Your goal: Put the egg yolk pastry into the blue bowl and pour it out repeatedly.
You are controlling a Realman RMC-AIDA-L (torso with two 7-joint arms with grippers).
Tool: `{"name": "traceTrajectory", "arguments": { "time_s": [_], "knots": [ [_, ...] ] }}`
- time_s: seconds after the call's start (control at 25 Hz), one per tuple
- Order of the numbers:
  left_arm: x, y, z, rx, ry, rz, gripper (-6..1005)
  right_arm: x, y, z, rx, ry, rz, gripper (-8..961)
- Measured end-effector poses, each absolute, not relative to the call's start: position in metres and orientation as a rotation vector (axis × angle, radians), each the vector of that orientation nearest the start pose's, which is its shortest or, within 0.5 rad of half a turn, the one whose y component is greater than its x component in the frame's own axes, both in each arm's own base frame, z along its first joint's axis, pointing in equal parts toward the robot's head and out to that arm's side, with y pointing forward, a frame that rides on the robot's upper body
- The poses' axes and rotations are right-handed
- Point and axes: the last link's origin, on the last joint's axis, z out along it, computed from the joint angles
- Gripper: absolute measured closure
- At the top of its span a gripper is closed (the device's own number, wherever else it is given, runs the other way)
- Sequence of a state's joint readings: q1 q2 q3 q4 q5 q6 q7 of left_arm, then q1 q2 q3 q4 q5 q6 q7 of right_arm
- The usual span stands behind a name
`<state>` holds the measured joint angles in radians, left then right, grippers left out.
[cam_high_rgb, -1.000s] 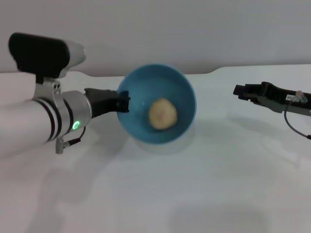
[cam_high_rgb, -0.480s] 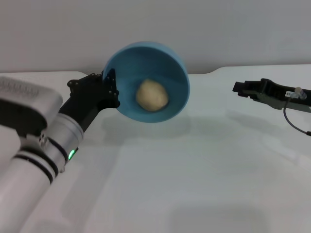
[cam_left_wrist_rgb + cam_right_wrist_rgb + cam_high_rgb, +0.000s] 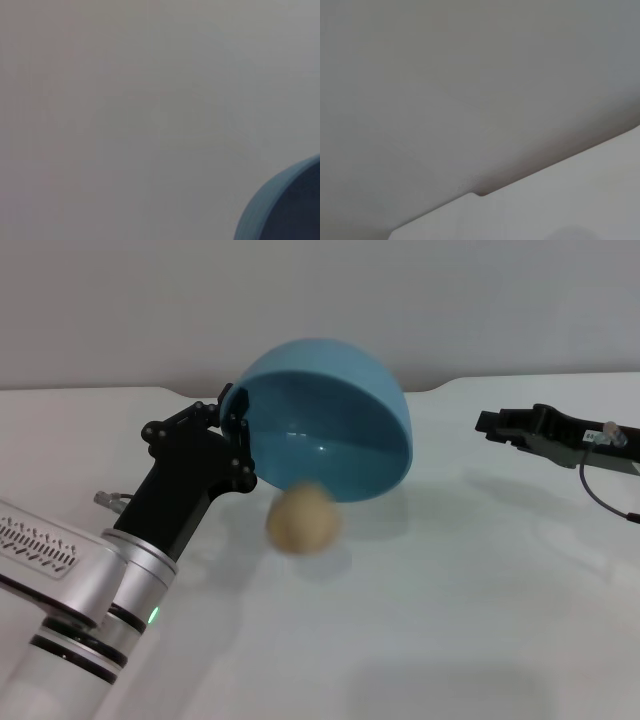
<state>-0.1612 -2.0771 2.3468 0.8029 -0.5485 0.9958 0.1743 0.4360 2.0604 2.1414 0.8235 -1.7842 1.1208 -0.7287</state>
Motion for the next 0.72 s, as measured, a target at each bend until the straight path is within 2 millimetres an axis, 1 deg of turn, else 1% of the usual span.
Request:
{"name": "traceTrajectory", "arguments": {
  "time_s": [0.16, 0.4, 0.56, 0.68, 0.72],
  "knots": [
    [-0.217, 0.283, -0.079, -1.846, -0.306, -0.867, 1000, 0.272, 0.370, 0.014, -2.011, 1.747, 0.822, 753],
    [-0.214, 0.290, -0.085, -1.892, -0.280, -0.848, 999, 0.271, 0.369, 0.011, -2.021, 1.754, 0.819, 752],
    [-0.214, 0.295, -0.084, -1.900, -0.285, -0.836, 999, 0.268, 0.369, 0.009, -2.042, 1.760, 0.818, 751],
    [-0.212, 0.305, -0.083, -1.904, -0.350, -0.813, 1000, 0.266, 0.368, 0.007, -2.057, 1.764, 0.819, 750],
    [-0.208, 0.317, -0.080, -1.905, -0.435, -0.784, 1000, 0.265, 0.368, 0.007, -2.061, 1.765, 0.820, 750]
  ]
}}
